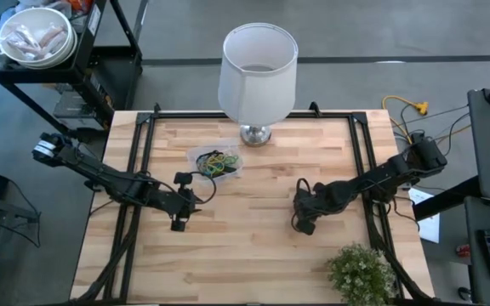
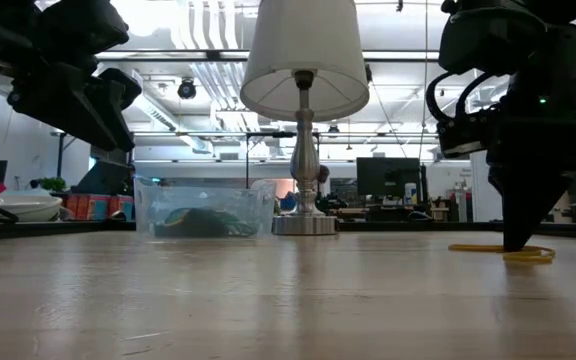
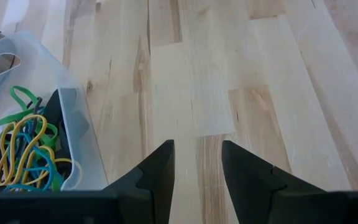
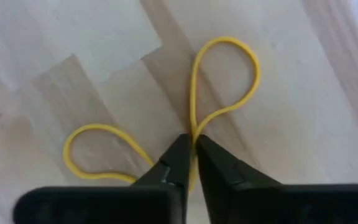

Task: Pick and place rubber bands into bin
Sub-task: Put the yellow rubber band into the transparent bin

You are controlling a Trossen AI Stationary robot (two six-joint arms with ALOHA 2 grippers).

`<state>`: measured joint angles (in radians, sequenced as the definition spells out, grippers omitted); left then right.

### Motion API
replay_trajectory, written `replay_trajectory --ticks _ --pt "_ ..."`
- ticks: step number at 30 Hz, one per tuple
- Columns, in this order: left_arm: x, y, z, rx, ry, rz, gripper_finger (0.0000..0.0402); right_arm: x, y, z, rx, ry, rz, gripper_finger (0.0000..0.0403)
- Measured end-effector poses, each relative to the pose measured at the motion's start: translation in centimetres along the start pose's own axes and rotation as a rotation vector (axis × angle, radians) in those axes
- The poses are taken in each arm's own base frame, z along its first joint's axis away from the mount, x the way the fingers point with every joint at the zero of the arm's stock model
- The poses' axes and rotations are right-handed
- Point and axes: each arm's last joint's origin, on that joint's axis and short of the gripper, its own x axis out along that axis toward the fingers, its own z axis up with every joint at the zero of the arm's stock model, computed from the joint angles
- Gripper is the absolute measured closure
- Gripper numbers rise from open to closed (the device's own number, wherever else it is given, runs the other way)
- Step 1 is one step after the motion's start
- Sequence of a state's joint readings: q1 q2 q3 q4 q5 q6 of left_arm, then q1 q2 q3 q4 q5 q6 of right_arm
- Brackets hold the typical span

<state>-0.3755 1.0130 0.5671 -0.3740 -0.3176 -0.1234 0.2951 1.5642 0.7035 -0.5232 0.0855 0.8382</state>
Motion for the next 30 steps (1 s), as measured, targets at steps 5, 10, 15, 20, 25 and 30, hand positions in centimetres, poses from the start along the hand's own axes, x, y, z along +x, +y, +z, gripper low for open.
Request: replay_trajectory --ticks 5,10,15,20,25,30 --pt "0.0 0.0 0.0 0.0 0.0 0.0 0.0283 -0.4 0.5 0.4 -0.084 -0.007 0.008 0.0393" --pt "0.0 0.0 0.0 0.0 0.001 0.0 0.0283 -1.2 1.6 1.7 -0.183 -0.102 0.028 0.0394" --pt "0.0 0.0 0.0 0.0 0.001 0.0 0.0283 -2.1 2.5 2.8 -0.283 -0.197 0.032 0.0394" --pt "0.1 0.0 0.0 0.001 0.003 0.0 0.0283 -3.3 3.6 4.1 -0.393 -0.316 0.034 0.0395" --pt "0.1 0.0 0.0 0.001 0.003 0.001 0.0283 -5.0 5.0 5.7 -0.506 -0.456 0.057 0.0395" --pt "0.1 0.0 0.0 0.001 0.003 0.001 0.0283 -6.9 6.4 7.3 -0.633 -0.612 0.069 0.0395"
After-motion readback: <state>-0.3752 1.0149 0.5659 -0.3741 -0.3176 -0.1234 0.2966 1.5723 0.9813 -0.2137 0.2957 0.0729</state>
